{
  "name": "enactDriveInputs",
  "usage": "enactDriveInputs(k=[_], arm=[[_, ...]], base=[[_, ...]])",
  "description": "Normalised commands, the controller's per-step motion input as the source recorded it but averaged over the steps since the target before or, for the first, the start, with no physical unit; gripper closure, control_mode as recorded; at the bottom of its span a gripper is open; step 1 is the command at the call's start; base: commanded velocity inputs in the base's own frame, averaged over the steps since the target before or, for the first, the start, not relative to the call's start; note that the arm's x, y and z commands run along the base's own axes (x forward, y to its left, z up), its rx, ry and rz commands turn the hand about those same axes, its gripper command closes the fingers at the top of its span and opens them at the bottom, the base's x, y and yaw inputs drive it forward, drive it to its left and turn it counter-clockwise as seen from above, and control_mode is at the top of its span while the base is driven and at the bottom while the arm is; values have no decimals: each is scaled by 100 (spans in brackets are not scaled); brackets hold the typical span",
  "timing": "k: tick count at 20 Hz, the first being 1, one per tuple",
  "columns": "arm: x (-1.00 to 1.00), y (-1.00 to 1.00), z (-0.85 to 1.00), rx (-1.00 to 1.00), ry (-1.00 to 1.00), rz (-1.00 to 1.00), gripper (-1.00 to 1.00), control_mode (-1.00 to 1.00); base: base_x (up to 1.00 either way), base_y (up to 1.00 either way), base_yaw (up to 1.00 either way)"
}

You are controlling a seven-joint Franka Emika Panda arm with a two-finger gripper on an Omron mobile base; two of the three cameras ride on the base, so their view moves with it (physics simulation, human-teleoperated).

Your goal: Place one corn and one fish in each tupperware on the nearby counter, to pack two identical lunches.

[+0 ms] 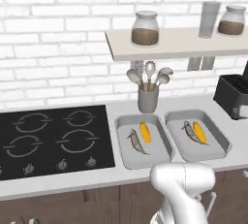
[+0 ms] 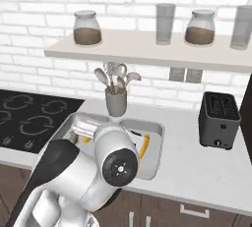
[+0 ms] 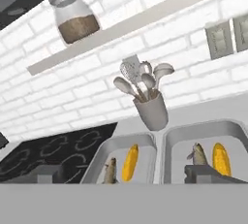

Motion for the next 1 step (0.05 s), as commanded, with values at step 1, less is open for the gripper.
enactDriveInputs(k=[1], arm=[[0,0,0,4,-2,0,-100,-100]], base=[[0,0,0]])
